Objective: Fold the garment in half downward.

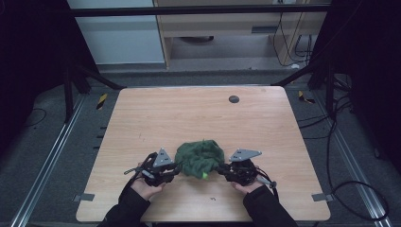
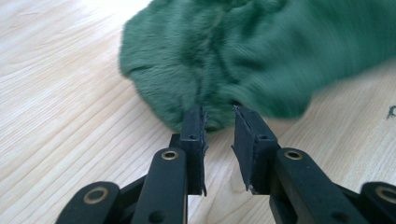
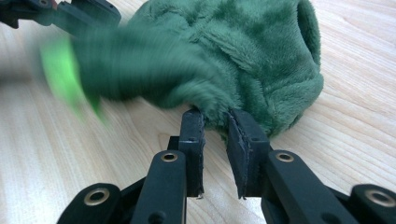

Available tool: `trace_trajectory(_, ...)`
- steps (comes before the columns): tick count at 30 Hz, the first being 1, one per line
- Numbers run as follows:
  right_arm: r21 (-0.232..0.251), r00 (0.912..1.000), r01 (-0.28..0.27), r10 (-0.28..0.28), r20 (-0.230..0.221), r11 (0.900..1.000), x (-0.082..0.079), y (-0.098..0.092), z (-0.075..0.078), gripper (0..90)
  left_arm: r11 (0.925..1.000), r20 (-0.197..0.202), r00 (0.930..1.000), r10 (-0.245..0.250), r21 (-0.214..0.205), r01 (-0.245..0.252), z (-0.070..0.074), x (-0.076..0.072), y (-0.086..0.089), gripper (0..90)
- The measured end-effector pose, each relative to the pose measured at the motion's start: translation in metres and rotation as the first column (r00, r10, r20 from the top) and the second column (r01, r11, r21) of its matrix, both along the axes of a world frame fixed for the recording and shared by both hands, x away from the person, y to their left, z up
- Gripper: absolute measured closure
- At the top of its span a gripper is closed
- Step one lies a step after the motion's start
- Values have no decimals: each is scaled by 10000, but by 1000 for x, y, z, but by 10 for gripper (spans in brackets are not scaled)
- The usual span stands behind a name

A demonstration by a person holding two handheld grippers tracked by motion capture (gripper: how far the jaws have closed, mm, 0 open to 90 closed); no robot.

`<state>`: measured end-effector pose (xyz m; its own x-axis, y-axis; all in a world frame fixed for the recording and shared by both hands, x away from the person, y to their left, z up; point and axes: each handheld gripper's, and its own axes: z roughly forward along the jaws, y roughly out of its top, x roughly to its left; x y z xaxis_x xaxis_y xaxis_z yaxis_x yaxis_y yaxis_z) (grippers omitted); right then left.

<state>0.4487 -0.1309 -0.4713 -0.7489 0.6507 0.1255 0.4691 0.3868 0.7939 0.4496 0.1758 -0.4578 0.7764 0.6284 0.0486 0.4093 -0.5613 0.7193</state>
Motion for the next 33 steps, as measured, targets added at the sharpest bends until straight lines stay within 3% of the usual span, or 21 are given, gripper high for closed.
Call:
trace_trajectory(4, 137, 9999, 52, -53, 88, 9999, -5, -7, 7, 751, 9984, 135, 9985, 534, -201, -531, 7, 3, 10, 726)
trace_trajectory(9, 255, 9995, 233, -239, 217, 9994, -6, -14, 12, 745, 9961, 226, 9964, 814, -361, -805, 12, 6, 16, 710)
trace_trajectory(17, 268, 9912, 1147, -1162, 639, 9930, 1, -30, 16, 678, 9895, 232, 9903, 1374, -490, -1361, 12, 9, 31, 665)
trace_trajectory(23, 226, 9702, 2272, -2282, 809, 9736, 8, -50, 9, 580, 9789, 224, 9793, 2013, -392, -2004, 6, 13, 50, 617)
trace_trajectory(24, 166, 9616, 2608, -2613, 836, 9652, 11, -57, 6, 547, 9739, 217, 9741, 2252, -358, -2243, 3, 16, 58, 599)
trace_trajectory(25, 186, 9577, 2760, -2766, 794, 9610, 12, -60, 5, 529, 9739, 217, 9741, 2252, -358, -2243, 3, 16, 58, 585)
trace_trajectory(26, 199, 9536, 2894, -2901, 809, 9570, 13, -63, 4, 510, 9669, 149, 9672, 2537, -336, -2531, 0, 18, 66, 567)
trace_trajectory(30, 188, 9402, 3294, -3298, 849, 9440, 16, -71, 2, 465, 9585, 101, 9588, 2840, -287, -2836, -5, 22, 77, 526)
trace_trajectory(32, 178, 9285, 3612, -3614, 858, 9323, 19, -79, 1, 433, 9480, 61, 9484, 3171, -323, -3167, -7, 25, 86, 495)
trace_trajectory(33, 147, 9262, 3654, -3651, 941, 9307, 20, -82, 0, 424, 9462, 68, 9466, 3224, -307, -3220, -8, 26, 90, 483)
